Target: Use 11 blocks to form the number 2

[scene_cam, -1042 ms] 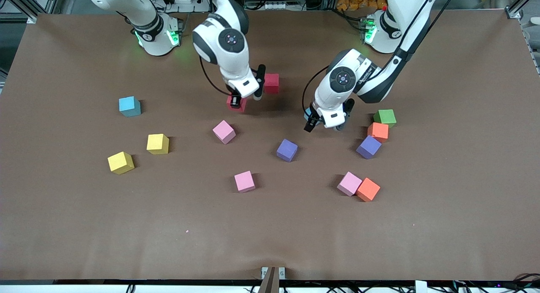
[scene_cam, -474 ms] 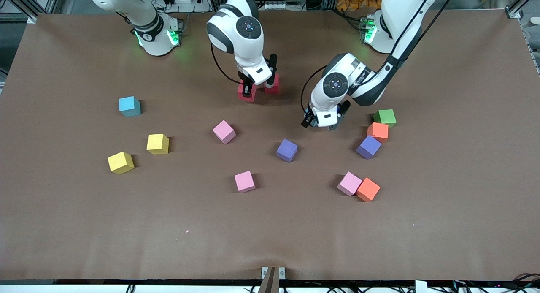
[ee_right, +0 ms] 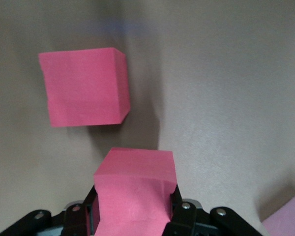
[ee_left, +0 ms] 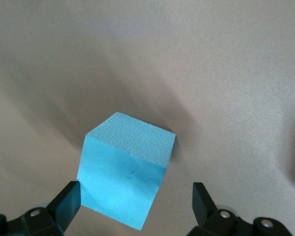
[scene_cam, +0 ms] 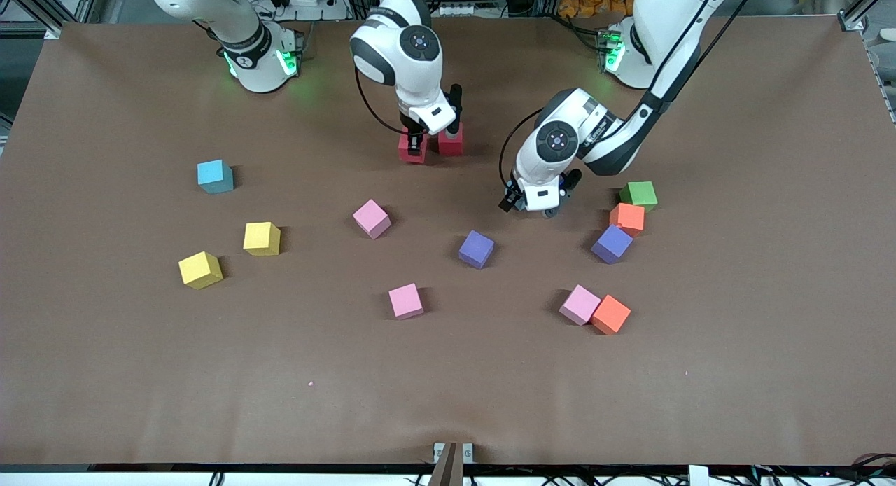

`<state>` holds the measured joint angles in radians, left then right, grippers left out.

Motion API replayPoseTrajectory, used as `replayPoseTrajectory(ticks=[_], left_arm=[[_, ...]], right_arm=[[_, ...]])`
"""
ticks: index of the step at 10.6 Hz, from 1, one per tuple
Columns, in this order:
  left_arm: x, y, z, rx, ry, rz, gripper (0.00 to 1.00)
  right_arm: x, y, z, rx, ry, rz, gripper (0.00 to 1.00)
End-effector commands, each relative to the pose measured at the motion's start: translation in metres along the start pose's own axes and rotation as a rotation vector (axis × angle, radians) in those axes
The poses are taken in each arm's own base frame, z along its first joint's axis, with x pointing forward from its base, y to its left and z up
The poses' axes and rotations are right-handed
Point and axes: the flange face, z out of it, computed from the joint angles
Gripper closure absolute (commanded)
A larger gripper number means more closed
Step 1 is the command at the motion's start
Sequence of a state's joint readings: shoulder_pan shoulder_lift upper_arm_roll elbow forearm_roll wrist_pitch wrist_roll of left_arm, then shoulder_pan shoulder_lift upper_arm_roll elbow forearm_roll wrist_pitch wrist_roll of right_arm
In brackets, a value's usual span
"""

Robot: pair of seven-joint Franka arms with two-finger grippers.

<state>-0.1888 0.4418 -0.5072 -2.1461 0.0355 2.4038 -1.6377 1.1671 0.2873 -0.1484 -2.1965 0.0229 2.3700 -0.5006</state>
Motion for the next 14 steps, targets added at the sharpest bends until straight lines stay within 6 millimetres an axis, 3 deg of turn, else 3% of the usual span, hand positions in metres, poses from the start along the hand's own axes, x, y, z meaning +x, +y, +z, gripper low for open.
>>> replayPoseTrajectory(ticks=[1, 5, 8, 11, 14], left_arm=[[0.010, 0.000, -0.008, 0.015, 0.026, 0.061, 0.00], [0.016, 0.000, -0.003, 0.025, 0.024, 0.084, 0.00], [0.016, 0.008, -0.020, 0.035, 0.018, 0.069, 0.00], [0.017, 0.008, -0.021, 0.061, 0.015, 0.080, 0.00], [0.014, 0.006, -0.016, 0.072, 0.009, 0.227, 0.00]], right_arm=[[0.008, -0.014, 0.009, 0.005, 0.021, 0.008, 0.73], [0.012, -0.016, 0.020, 0.000, 0.023, 0.012, 0.73], [0.020, -0.032, 0.024, -0.006, 0.021, 0.034, 0.73], [0.024, -0.036, 0.026, -0.011, 0.027, 0.025, 0.73], [0.029, -0.042, 0.028, -0.016, 0.032, 0.032, 0.72]])
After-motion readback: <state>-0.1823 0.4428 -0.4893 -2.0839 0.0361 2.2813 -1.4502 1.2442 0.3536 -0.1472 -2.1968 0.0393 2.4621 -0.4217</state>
